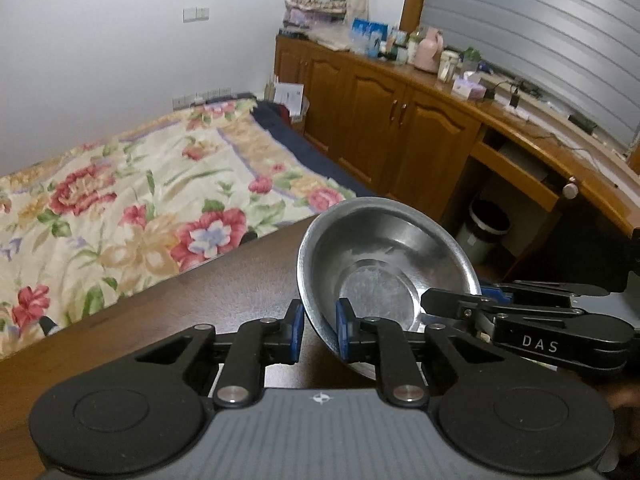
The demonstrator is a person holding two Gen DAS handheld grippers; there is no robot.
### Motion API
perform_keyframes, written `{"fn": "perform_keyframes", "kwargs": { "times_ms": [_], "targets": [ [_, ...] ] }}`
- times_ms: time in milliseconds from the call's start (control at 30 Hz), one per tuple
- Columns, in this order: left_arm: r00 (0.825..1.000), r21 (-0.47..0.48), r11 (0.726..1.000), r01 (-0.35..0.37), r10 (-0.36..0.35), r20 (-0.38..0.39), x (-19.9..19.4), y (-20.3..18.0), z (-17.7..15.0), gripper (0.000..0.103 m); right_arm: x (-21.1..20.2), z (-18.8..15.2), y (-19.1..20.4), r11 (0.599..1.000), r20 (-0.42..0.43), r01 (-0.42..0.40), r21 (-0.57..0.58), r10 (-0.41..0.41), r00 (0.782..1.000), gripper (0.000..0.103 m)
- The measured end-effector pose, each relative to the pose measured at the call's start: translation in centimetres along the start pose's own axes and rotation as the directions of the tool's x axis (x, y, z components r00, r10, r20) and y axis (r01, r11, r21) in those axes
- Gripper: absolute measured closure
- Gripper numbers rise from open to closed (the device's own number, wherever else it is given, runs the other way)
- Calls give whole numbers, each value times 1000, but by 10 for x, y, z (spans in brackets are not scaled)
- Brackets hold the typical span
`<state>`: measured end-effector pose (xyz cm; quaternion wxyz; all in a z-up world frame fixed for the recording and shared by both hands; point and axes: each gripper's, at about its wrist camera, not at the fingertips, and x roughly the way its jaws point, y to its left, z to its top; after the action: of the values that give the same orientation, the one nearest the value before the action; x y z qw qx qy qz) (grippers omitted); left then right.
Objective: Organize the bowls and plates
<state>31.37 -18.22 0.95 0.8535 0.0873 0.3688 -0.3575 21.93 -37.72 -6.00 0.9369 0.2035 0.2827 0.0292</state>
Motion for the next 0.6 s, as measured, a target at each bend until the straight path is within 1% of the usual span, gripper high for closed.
{"fn": "perform_keyframes", "kwargs": {
  "times_ms": [167,300,600],
  "targets": [
    [999,15,1000,-14,13,47,-40,-9,-9,85,-25,0,19,999,32,-18,-26,19,999,81],
    [997,19,999,-26,24,75,-65,-12,-20,85,-42,-5,32,998,46,-36,-48,38,998,81],
    [994,-11,998,-57,58,94,-92,-12,-44,84,-60,-11,51,992,47,-65,-104,71,996,81]
  ]
}}
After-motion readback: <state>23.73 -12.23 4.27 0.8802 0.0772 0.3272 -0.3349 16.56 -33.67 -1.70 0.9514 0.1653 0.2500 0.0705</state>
